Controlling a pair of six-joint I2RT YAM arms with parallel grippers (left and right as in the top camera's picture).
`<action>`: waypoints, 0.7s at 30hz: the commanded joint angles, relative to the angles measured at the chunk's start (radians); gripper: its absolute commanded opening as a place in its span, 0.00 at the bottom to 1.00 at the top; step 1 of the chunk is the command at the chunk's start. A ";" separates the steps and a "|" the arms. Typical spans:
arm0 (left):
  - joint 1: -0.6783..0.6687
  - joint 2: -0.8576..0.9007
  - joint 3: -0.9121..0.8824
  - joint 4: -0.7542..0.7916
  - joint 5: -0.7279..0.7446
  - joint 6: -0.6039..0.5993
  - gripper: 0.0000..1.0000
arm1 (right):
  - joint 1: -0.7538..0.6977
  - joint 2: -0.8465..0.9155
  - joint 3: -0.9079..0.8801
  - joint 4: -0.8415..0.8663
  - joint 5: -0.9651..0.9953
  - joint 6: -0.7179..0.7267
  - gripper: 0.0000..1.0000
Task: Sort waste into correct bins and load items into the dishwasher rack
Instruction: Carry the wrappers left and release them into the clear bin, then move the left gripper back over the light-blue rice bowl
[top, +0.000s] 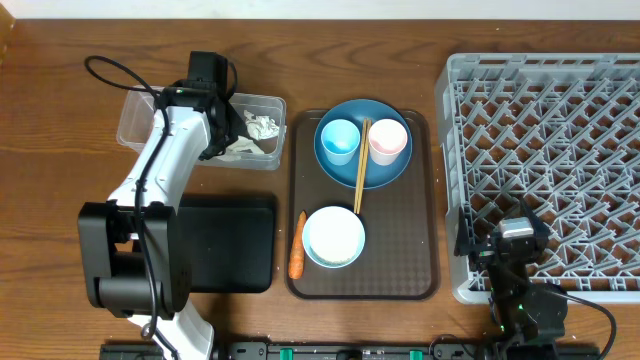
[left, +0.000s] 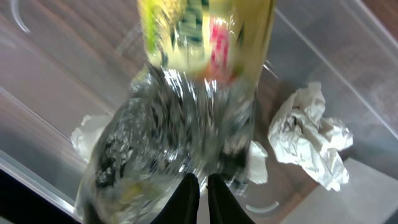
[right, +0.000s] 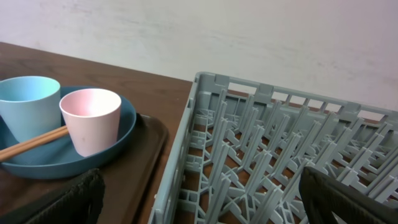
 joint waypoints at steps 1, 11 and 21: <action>0.002 0.000 -0.005 -0.016 0.024 -0.021 0.11 | -0.014 -0.002 -0.002 -0.003 -0.001 -0.007 0.99; 0.001 -0.021 -0.005 -0.076 0.090 -0.019 0.11 | -0.014 -0.002 -0.002 -0.003 -0.001 -0.007 0.99; 0.001 -0.115 -0.001 -0.031 0.110 0.004 0.11 | -0.014 -0.002 -0.002 -0.003 -0.001 -0.007 0.99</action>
